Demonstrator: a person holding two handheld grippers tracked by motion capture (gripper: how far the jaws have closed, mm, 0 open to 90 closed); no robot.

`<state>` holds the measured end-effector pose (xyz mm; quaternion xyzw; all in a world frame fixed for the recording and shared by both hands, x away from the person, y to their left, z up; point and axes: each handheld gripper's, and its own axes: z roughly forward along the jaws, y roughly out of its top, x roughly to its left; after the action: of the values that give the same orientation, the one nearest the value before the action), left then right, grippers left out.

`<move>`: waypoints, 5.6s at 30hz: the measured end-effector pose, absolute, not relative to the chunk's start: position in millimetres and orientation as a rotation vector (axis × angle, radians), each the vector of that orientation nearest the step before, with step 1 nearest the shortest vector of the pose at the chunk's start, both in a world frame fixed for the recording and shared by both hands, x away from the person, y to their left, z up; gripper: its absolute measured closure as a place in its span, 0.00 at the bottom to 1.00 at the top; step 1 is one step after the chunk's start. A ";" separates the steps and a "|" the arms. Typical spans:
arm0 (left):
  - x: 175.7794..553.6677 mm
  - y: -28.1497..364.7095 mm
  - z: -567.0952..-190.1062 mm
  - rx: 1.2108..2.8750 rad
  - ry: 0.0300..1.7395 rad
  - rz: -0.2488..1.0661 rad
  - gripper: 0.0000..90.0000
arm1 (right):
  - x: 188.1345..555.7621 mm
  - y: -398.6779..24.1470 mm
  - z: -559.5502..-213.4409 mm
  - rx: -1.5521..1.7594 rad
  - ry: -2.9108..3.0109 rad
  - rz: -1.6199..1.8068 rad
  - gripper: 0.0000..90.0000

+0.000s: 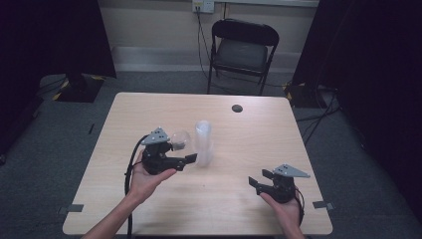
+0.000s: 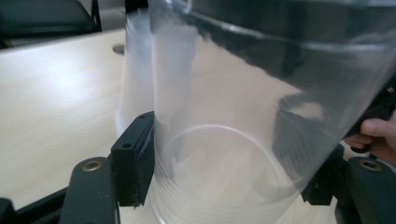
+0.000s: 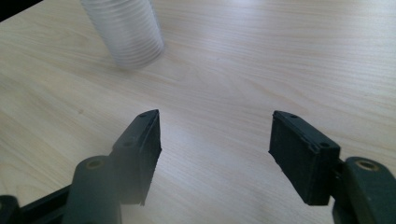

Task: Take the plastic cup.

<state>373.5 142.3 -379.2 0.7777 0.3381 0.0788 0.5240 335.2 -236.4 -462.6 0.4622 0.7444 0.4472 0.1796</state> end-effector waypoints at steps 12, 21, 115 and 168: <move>367.1 135.0 -396.8 1.850 0.867 0.064 0.38 | 321.8 -210.9 -457.1 1.125 2.129 1.314 0.51; 365.1 134.1 -402.3 1.805 0.883 -0.045 0.38 | 311.1 -183.0 -446.4 0.933 2.157 1.430 0.59; 350.5 104.7 -417.1 1.627 0.875 -0.492 0.27 | 306.8 -126.9 -436.3 0.565 1.887 1.569 0.97; 338.1 134.0 -410.5 1.894 0.708 0.126 0.26 | 331.3 -164.8 -420.1 0.968 2.142 1.548 0.99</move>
<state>338.1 134.0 -410.5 0.7931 0.2965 0.0529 0.5294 331.3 -164.8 -420.1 0.3394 0.7509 0.5426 0.1629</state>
